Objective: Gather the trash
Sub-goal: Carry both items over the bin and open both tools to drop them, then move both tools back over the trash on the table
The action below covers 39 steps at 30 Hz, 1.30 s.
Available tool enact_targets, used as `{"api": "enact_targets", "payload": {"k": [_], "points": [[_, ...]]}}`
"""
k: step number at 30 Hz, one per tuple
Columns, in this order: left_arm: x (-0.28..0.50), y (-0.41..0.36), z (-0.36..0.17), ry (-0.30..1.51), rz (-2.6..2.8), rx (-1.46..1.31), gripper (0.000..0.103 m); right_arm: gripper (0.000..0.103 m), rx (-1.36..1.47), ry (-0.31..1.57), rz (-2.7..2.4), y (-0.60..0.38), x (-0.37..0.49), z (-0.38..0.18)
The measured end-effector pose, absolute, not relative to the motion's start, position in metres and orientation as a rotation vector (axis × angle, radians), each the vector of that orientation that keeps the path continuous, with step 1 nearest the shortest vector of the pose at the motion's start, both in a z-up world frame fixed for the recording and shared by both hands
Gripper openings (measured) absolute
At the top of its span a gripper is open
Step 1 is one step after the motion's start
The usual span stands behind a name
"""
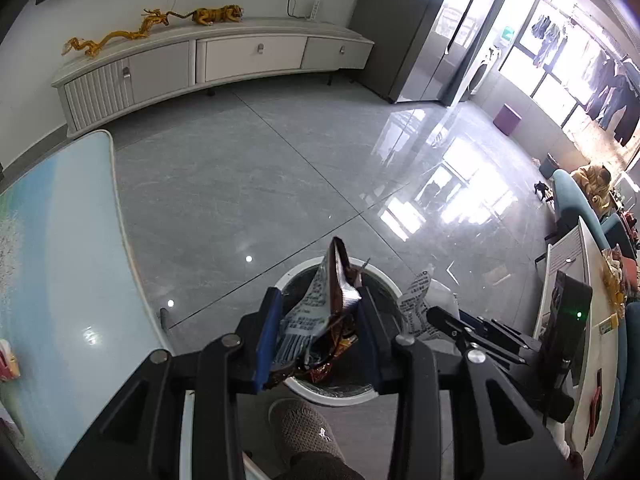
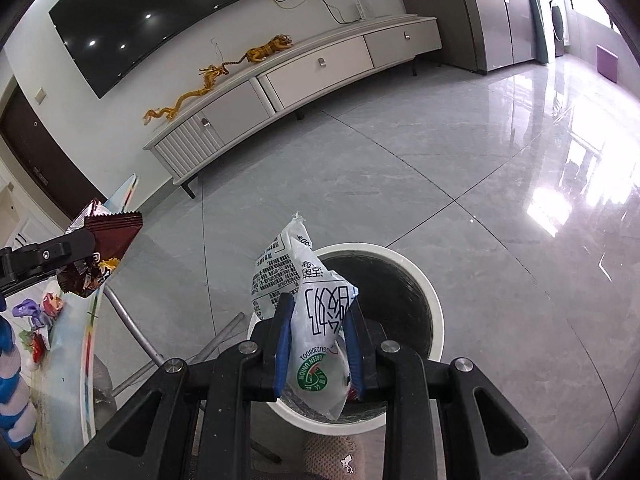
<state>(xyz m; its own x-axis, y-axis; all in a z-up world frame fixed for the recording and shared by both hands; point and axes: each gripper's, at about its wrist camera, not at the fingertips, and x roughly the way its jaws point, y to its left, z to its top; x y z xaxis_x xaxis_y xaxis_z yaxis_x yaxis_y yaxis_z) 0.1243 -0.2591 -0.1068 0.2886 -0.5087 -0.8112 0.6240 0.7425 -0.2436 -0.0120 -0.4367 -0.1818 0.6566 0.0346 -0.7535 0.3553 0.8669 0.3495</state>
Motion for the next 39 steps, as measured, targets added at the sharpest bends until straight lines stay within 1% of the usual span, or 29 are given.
{"api": "enact_targets", "payload": {"k": [1,3,5,6,7,12,14,15,16,26,31,39], "points": [[0.127,-0.266,-0.111,1.039,-0.761,0.126,0.036,0.027,0.512,0.849,-0.196,-0.44,-0.01,-0.186],[0.132,-0.279,-0.118,1.066,-0.772,0.111,0.037,0.029,0.522,0.861,-0.201,-0.444,-0.008,-0.194],[0.137,-0.29,-0.125,1.094,-0.791,0.089,0.044,0.044,0.529,0.875,-0.207,-0.448,-0.005,-0.2],[0.139,-0.295,-0.127,1.102,-0.795,0.082,0.049,0.046,0.531,0.878,-0.21,-0.45,-0.005,-0.202],[0.14,-0.3,-0.128,1.107,-0.799,0.077,0.051,0.048,0.533,0.883,-0.213,-0.451,-0.004,-0.204],[0.144,-0.315,-0.127,1.125,-0.819,0.067,0.051,0.049,0.53,0.884,-0.236,-0.457,-0.008,-0.201],[0.144,-0.315,-0.123,1.118,-0.824,0.068,0.056,0.05,0.527,0.88,-0.246,-0.459,-0.012,-0.197],[0.143,-0.314,-0.121,1.115,-0.826,0.069,0.062,0.05,0.53,0.876,-0.252,-0.46,-0.015,-0.195],[0.141,-0.31,-0.12,1.111,-0.828,0.068,0.064,0.05,0.534,0.874,-0.257,-0.461,-0.016,-0.194],[0.135,-0.287,-0.104,1.085,-0.817,0.049,0.064,0.051,0.542,0.839,-0.295,-0.453,-0.042,-0.169],[0.129,-0.258,-0.085,1.009,-0.781,0.039,0.064,0.051,0.517,0.802,-0.296,-0.445,-0.048,-0.146],[0.118,-0.192,-0.04,0.859,-0.703,0.008,0.064,0.051,0.456,0.709,-0.246,-0.415,-0.048,-0.095]]}}
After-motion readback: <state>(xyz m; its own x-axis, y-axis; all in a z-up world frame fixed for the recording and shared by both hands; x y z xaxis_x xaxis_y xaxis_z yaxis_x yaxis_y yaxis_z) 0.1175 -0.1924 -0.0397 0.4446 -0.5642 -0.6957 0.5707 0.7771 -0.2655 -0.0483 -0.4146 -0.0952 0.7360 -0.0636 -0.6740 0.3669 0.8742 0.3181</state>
